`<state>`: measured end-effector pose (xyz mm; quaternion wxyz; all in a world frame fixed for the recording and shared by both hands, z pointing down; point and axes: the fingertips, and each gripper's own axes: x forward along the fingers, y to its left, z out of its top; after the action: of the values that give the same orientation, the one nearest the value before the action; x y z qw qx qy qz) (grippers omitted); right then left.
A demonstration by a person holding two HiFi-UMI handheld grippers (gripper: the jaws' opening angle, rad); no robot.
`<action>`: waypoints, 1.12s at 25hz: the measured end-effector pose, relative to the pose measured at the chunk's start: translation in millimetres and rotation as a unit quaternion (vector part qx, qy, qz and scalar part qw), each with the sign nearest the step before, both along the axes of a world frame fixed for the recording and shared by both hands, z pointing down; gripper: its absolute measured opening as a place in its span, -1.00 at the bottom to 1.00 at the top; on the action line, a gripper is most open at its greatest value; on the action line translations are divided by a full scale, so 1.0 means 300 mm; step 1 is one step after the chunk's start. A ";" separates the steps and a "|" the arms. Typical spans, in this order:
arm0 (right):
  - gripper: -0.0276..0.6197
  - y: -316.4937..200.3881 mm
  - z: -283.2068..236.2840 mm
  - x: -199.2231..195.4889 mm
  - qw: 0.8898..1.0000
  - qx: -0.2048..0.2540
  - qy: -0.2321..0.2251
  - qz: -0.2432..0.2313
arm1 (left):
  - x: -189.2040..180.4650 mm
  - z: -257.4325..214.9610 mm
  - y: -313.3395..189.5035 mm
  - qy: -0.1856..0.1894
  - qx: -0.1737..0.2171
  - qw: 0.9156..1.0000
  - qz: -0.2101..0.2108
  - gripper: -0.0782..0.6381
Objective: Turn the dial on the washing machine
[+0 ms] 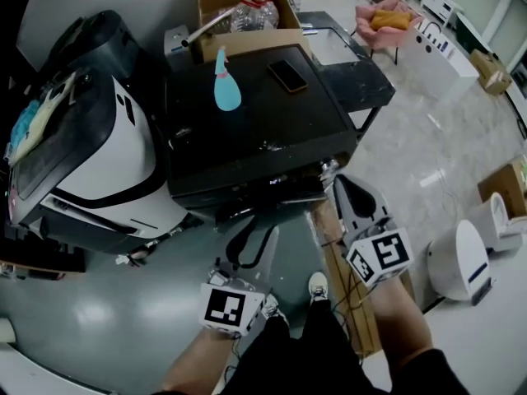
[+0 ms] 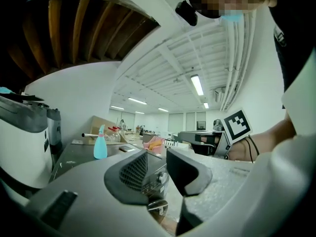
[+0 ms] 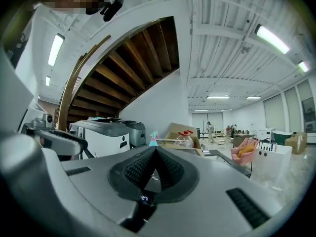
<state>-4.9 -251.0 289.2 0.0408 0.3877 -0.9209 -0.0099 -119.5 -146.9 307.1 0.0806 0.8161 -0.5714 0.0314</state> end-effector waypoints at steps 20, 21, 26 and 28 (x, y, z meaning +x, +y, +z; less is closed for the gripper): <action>-0.93 0.330 -0.042 0.176 1.000 -0.019 -0.007 0.010 | 0.166 -0.037 0.217 -0.010 -0.006 0.999 0.042 -0.77; -0.93 0.349 -0.036 0.193 1.000 -0.021 -0.008 0.006 | 0.191 -0.036 0.233 -0.009 -0.006 0.999 0.042 -0.77; -0.92 0.475 -0.022 0.298 0.999 -0.032 -0.012 -0.021 | 0.341 -0.033 0.345 -0.009 -0.012 0.999 0.029 -0.77; -0.92 0.530 -0.018 0.354 0.999 -0.035 -0.011 -0.029 | 0.408 -0.038 0.394 -0.011 0.002 1.000 0.023 -0.77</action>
<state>101.3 -92.0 283.7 0.0440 0.3587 -0.9320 0.0257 2.9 -28.7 295.8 0.0722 0.8285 -0.5537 0.0414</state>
